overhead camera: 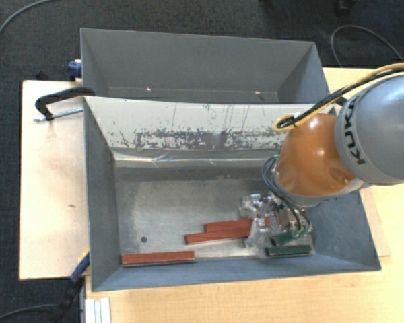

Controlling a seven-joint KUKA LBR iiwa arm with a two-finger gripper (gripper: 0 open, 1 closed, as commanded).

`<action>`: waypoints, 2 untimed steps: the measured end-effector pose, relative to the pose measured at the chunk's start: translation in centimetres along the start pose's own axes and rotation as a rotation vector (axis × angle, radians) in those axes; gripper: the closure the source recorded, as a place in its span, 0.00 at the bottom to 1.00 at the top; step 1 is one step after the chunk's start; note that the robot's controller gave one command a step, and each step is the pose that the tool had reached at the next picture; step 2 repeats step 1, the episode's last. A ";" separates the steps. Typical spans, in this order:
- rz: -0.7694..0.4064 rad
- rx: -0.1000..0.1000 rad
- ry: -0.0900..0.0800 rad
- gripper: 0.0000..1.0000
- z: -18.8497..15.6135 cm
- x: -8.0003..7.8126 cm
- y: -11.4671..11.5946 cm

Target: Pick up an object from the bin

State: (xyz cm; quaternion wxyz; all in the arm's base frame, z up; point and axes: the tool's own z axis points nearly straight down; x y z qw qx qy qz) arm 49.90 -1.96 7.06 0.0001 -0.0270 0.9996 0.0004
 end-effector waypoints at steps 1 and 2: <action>0.037 0.001 -0.014 1.00 -17.7 0.2 1.0; 0.037 0.001 -0.014 1.00 -17.7 0.2 1.0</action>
Offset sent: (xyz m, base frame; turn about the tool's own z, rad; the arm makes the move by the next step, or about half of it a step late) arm -0.0047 0.0087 0.1714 0.0381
